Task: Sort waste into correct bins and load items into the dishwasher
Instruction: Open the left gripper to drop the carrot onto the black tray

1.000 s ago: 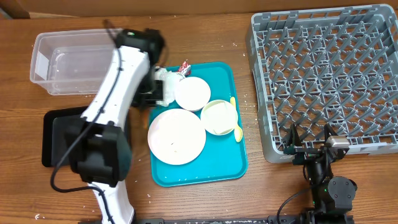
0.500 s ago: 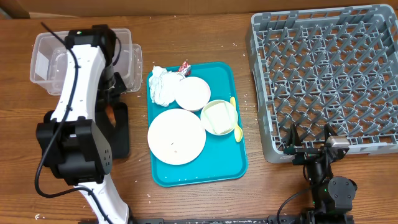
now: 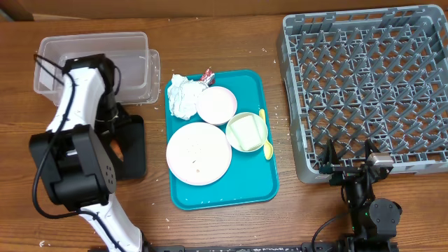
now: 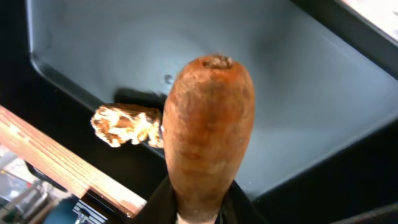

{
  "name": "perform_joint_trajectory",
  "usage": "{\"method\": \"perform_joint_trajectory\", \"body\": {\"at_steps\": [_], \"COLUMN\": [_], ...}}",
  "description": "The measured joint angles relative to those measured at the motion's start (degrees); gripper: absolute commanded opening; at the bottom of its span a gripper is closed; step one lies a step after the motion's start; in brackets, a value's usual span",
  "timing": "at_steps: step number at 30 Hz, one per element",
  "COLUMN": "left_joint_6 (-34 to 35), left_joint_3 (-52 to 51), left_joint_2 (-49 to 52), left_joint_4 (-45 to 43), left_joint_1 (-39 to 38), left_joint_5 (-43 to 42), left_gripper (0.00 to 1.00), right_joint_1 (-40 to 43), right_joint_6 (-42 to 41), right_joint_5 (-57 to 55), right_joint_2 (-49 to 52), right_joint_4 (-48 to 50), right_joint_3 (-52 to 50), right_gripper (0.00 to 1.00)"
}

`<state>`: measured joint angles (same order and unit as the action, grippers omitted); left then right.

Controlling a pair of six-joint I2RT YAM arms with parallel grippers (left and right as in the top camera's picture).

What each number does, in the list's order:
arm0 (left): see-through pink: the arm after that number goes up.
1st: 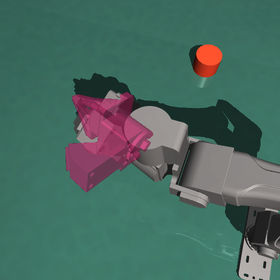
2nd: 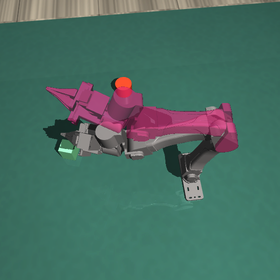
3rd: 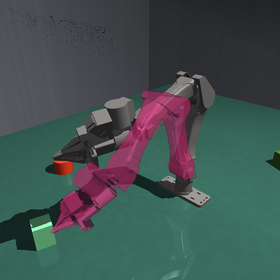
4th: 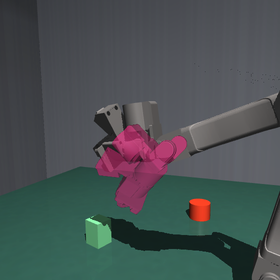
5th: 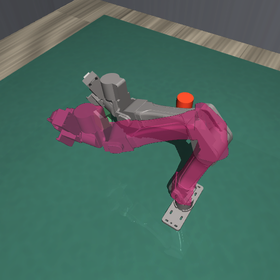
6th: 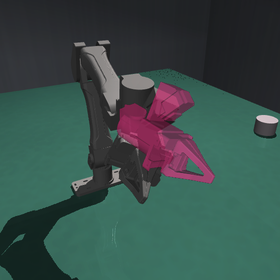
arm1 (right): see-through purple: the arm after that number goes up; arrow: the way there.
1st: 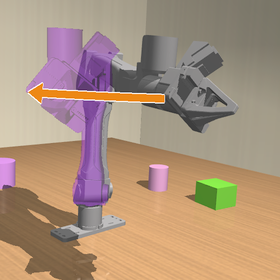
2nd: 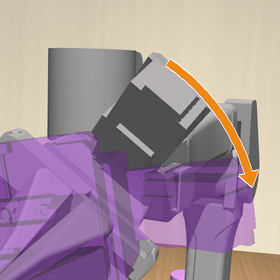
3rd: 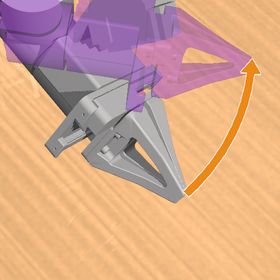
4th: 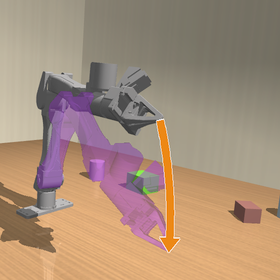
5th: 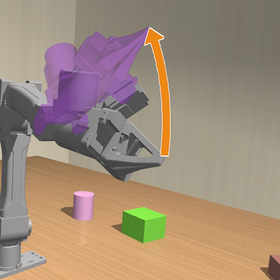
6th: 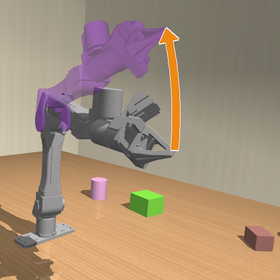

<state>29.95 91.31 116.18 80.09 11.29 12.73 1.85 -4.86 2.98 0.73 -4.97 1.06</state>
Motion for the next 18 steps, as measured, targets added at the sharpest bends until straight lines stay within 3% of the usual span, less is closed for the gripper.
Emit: {"method": "perform_joint_trajectory", "body": {"at_steps": [3, 5, 13, 18], "left_joint_6": [0.2, 0.2, -0.8, -6.0], "left_joint_3": [0.0, 0.0, 0.0, 0.0], "left_joint_2": [0.0, 0.0, 0.0, 0.0], "left_joint_4": [0.0, -0.2, -1.0, -1.2], "left_joint_1": [1.8, 2.6, 3.0, 2.8], "left_joint_5": [0.0, 0.0, -0.2, -5.3], "left_gripper": [0.38, 0.58, 0.54, 0.57], "right_joint_1": [0.0, 0.0, 0.0, 0.0], "right_joint_6": [0.0, 0.0, 0.0, 0.0], "right_joint_5": [0.0, 0.0, 0.0, 0.0], "right_joint_2": [0.0, 0.0, 0.0, 0.0], "right_joint_4": [0.0, 0.0, 0.0, 0.0], "right_joint_3": [0.0, 0.0, 0.0, 0.0], "right_gripper": [1.00, 1.00, 1.00, 1.00]}}
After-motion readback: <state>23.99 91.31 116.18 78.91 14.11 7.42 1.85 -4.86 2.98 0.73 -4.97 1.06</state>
